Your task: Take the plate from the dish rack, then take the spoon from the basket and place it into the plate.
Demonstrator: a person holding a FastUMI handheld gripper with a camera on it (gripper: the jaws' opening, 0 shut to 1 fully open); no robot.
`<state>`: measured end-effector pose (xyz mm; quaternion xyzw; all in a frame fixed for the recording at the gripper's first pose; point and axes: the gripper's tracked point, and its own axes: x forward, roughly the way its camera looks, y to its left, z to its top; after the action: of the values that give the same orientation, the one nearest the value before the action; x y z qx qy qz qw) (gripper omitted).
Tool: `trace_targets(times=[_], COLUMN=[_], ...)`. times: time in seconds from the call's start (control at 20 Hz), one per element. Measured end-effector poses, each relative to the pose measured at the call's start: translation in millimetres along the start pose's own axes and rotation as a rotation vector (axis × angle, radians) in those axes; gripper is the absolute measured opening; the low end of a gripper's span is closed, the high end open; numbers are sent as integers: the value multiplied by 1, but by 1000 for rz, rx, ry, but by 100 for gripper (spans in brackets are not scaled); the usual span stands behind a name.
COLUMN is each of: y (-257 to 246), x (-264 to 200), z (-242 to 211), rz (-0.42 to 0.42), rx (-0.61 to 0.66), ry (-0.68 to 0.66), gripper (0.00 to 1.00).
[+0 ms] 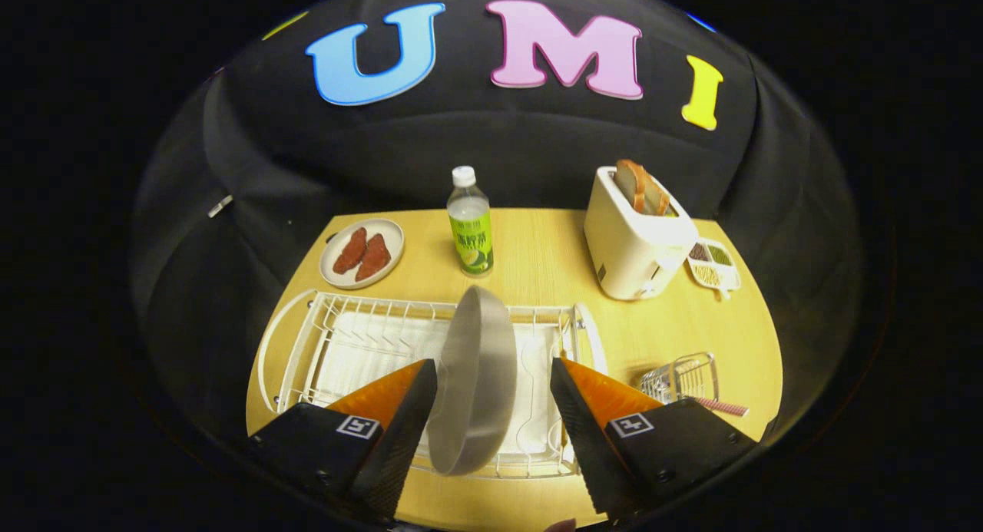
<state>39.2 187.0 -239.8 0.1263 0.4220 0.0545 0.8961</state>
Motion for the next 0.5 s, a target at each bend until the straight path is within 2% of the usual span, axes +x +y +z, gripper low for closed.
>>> trace_targets(times=[0.05, 0.15, 0.25, 0.35, 0.5], y=[3, 1, -8, -2, 8], x=[12, 27, 24, 22, 16], z=[-7, -12, -3, 2, 22], rz=[-13, -67, -146, -183, -236], rx=[-20, -72, -109, -146, -230], ry=[21, 35, -2, -13, -63], gripper=[90, 69, 52, 35, 33])
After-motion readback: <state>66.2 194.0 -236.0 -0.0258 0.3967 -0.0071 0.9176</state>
